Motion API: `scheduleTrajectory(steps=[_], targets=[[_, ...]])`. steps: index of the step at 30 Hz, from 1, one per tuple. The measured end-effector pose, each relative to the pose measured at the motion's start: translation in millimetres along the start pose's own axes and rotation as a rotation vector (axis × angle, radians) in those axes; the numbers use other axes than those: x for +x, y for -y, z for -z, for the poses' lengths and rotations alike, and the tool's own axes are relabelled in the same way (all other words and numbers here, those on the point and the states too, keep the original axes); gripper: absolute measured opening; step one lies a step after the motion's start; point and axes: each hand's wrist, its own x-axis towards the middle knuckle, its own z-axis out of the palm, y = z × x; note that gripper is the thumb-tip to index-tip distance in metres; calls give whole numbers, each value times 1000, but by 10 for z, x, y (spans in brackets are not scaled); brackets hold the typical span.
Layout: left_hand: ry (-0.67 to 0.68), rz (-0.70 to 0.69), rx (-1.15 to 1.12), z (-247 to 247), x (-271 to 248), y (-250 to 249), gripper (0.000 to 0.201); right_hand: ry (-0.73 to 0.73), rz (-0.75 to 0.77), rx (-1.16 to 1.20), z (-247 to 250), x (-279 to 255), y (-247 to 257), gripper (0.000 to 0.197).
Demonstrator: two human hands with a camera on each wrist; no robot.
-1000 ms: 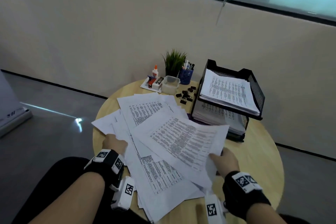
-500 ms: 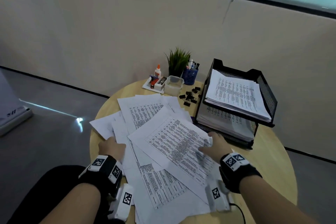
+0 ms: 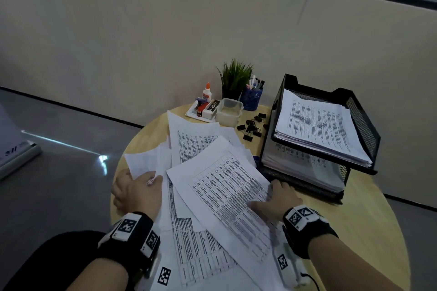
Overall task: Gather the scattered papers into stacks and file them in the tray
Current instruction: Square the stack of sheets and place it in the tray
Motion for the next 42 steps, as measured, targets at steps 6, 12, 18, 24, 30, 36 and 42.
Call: scheduleTrajectory(steps=[6,12,18,24,30,36,42], targets=[[-65,-57,-2,-46,22,58,19,121,11,60,12,38,129,96],[142,-5,-225,-58,21,22,15,62,26,134,-17,34,282,86],[330,129,-353,-127,-9,71,34,146,106,299,-32,-16,422,69],[501,192,-456,-70,-38,96,16,78,-5,137,-75,101,457,75],[490,183,-583,-115,-153,-43,11,100,-69,256,-61,135,358,80],[649,260,-645,-133,-106,-34,21,230,31,484,7,17,306,85],[697,129,-489,-119,-221,-106,19,225,115,436,25,-87,327,86]])
